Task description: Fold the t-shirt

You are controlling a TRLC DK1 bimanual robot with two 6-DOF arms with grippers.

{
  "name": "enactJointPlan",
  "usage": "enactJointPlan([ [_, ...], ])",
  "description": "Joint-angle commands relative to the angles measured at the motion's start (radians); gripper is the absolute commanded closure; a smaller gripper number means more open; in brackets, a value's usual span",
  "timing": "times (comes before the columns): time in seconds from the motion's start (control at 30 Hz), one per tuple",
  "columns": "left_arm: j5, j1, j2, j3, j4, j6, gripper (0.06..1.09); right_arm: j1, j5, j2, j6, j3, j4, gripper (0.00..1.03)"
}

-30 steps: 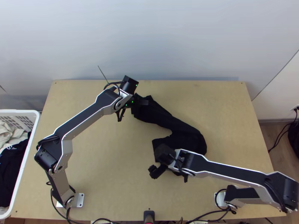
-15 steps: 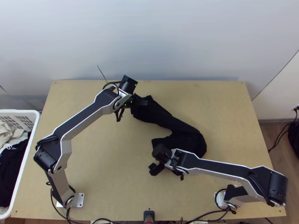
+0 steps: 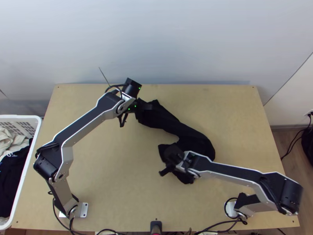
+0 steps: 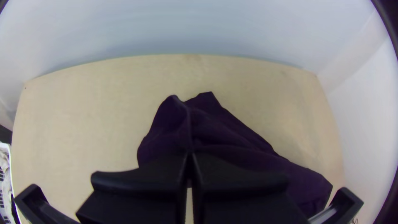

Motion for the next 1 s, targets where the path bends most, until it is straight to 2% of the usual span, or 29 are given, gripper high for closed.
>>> enactJointPlan([
  [0.0,0.000,0.043,-0.033,0.001,-0.003,-0.003,1.05,-0.128,0.003,-0.128,0.000,0.017,0.002,1.00],
  [0.23,0.000,0.107,-0.088,0.035,-0.005,-0.003,1.05,-0.301,-0.015,-0.285,-0.029,0.244,-0.199,1.00],
  [0.5,0.000,0.224,-0.148,0.145,-0.068,-0.004,1.05,-0.495,-0.017,-0.317,-0.058,0.620,-0.430,1.00],
  [0.67,0.001,0.298,-0.187,0.272,-0.146,-0.006,1.05,-0.594,-0.017,-0.331,-0.058,0.760,-0.492,1.00],
  [0.83,0.000,0.357,-0.208,0.426,-0.212,-0.004,1.05,-0.746,-0.015,-0.331,-0.060,0.904,-0.512,1.00],
  [0.97,-0.002,0.408,-0.230,0.524,-0.224,-0.004,1.05,-0.811,0.028,-0.329,-0.109,1.007,-0.513,1.00],
])
